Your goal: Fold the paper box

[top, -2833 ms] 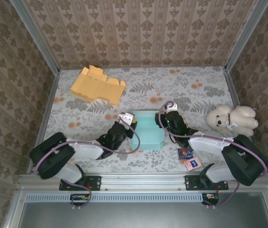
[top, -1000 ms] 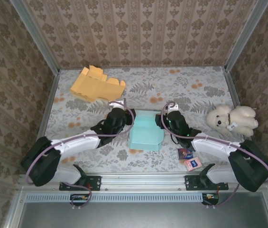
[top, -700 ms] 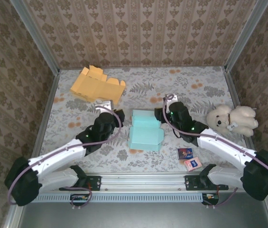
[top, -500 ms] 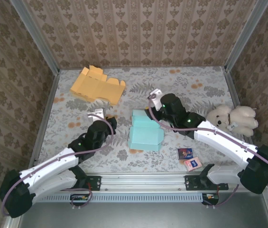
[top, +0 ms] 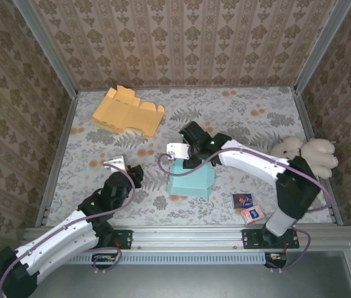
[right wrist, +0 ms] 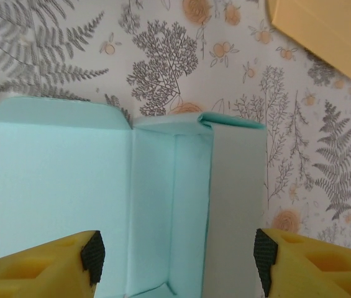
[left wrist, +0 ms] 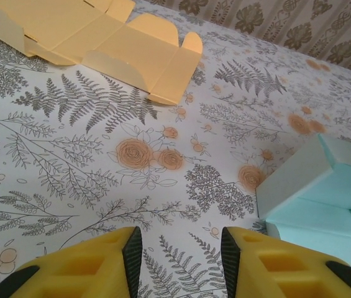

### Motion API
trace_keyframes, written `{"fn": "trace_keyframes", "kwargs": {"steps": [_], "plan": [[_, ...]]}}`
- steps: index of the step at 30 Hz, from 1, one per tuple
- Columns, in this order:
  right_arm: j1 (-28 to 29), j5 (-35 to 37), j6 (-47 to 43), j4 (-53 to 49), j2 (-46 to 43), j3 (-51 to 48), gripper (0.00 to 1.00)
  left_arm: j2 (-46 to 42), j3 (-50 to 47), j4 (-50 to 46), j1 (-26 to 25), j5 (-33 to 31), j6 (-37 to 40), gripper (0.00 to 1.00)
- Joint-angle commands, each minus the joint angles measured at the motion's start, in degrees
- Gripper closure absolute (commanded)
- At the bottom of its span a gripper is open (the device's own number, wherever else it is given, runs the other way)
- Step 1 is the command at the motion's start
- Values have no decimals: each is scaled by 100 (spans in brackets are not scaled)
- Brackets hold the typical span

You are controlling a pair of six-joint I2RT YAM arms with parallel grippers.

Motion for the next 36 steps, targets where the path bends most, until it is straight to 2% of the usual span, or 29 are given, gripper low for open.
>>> {"fn": "trace_keyframes", "kwargs": {"steps": [1, 7, 12, 20, 28, 32, 36], "plan": [[-167, -57, -369, -522, 435, 649, 32, -58, -63, -49, 70, -34, -10, 59], [-664, -612, -286, -1214, 1287, 1639, 34, -46, -98, -4, 152, 19, 40, 59], [-1259, -1647, 33, -1573, 1707, 2188, 37, -40, -124, 22, 195, 44, 73, 59], [-2151, -2560, 1177, -1445, 2506, 2865, 40, 55, -95, 49, 224, 103, 60, 59], [-2777, -3297, 1860, -1093, 2812, 2809, 42, 633, 95, 456, 178, 604, -89, 54], [-2869, -3276, 2115, -977, 2760, 2635, 42, 1230, 298, 721, 92, 658, -129, 51], [-3013, -3288, 2559, -882, 2737, 2537, 47, 1864, 549, 992, -64, 718, -178, 51]]}}
